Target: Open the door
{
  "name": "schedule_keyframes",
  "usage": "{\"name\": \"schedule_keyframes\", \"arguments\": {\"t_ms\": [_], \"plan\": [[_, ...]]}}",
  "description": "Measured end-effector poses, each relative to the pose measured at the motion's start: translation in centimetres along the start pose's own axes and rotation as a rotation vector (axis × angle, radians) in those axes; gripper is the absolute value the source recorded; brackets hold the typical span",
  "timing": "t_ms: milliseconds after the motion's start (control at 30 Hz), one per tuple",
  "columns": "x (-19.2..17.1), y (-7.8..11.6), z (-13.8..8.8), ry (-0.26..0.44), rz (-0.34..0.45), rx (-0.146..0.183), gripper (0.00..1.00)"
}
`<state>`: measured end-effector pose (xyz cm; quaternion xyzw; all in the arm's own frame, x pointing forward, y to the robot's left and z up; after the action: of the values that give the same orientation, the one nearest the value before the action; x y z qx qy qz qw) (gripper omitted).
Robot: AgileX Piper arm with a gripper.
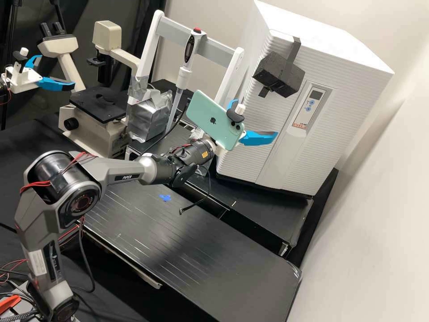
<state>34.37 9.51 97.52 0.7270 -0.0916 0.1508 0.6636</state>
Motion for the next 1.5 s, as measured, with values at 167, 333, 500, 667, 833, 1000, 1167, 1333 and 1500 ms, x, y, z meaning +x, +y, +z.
{"name": "schedule_keyframes", "arguments": {"t_ms": [167,333,500,667,833,1000,1167,1333,1500], "plan": [[0.08,-0.16,0.20,-0.005,-0.004,0.000,0.00],[0.26,-0.33,0.40,-0.009,-0.007,0.000,0.00],[0.26,-0.33,0.40,-0.009,-0.007,0.004,0.00],[0.26,-0.36,0.37,-0.006,-0.011,0.000,0.00],[0.26,-0.47,0.29,0.004,-0.023,-0.004,0.00],[0.09,-0.70,0.48,0.003,-0.032,0.025,0.00],[-0.19,-0.61,0.72,0.003,-0.044,0.032,0.00],[-0.44,-0.23,0.86,0.010,-0.041,0.031,0.00],[-0.47,-0.13,1.01,0.009,-0.044,0.030,0.00]]}}
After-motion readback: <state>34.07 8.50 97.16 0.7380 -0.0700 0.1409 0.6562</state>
